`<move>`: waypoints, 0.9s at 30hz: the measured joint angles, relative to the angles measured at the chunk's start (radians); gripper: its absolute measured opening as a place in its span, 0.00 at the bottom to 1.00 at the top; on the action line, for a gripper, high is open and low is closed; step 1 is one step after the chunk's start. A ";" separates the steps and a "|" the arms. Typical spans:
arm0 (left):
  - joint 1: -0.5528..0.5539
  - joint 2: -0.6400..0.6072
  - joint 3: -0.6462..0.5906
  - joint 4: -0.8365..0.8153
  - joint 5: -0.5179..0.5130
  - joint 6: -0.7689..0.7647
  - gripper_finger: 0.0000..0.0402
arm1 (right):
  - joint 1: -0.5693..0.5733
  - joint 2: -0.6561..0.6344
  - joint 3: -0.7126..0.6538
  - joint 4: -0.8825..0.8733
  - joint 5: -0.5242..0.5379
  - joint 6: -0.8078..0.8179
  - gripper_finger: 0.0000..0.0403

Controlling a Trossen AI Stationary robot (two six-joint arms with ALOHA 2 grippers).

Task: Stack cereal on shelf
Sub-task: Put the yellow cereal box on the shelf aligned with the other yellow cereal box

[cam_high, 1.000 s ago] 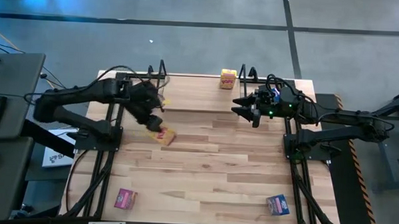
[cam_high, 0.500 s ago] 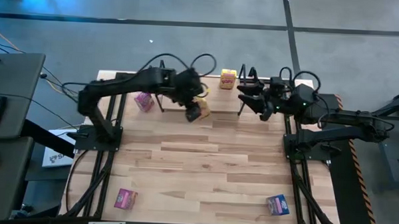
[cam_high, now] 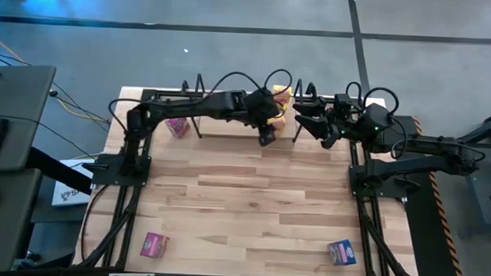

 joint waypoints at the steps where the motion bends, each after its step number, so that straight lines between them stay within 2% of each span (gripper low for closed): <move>1: 0.005 0.013 0.000 0.027 0.000 0.000 0.46 | 0.000 0.000 0.000 -0.001 0.000 0.000 0.62; 16: 0.075 0.112 0.000 0.258 0.022 0.053 0.46 | 0.000 0.000 0.000 -0.008 0.008 0.000 0.62; 27: 0.089 0.147 -0.001 0.273 0.012 0.063 0.46 | 0.000 0.000 0.000 -0.008 0.023 -0.004 0.62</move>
